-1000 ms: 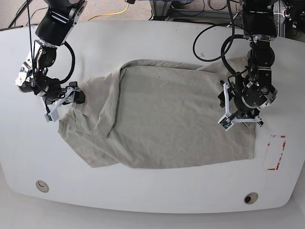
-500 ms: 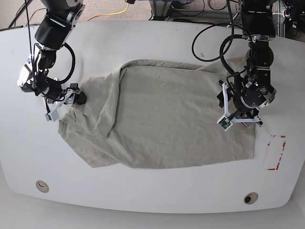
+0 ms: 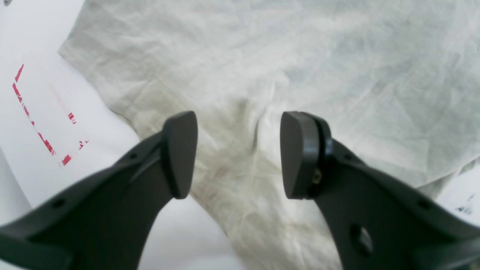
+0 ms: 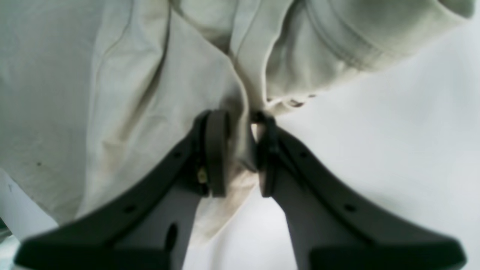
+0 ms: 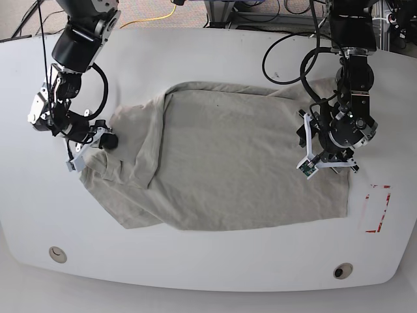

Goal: Layout the t-shirt on the table in an organized manner, then fold the t-shirt properly
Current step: 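Drag the grasped corner with the right gripper across the shirt and back, then pull the shirt corner with the right gripper away from the left gripper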

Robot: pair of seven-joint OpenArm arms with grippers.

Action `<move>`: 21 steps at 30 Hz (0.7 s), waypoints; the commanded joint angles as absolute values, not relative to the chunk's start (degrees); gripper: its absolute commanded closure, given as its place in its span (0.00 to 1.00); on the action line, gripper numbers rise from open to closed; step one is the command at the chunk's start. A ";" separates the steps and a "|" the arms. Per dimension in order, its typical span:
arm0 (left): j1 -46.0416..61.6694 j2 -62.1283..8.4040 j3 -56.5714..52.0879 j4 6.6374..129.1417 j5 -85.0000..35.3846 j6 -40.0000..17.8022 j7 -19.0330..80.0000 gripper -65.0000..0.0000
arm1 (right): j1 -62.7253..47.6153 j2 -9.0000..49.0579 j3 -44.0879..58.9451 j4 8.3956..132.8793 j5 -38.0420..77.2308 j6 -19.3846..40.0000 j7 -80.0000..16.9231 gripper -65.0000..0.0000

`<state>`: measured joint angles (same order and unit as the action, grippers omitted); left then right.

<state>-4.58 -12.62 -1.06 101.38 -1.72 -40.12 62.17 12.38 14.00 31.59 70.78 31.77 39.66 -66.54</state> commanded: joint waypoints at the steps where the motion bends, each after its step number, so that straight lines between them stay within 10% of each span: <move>1: -5.58 -13.05 -1.27 102.46 -1.89 -40.00 61.76 0.51 | 13.76 14.81 31.78 71.87 33.10 40.00 -65.63 0.84; 10: -5.58 -13.05 -1.27 102.46 -1.89 -40.00 61.76 0.51 | 13.32 15.08 32.22 75.74 33.10 40.00 -69.05 1.00; 21: -5.58 -13.05 -1.27 102.46 -1.89 -40.00 61.76 0.51 | 8.48 14.55 39.34 89.19 33.19 40.00 -78.37 0.96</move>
<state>-4.58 -12.69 -1.06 101.38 -1.69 -40.12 62.17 8.05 13.54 38.54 85.76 32.38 39.70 -77.78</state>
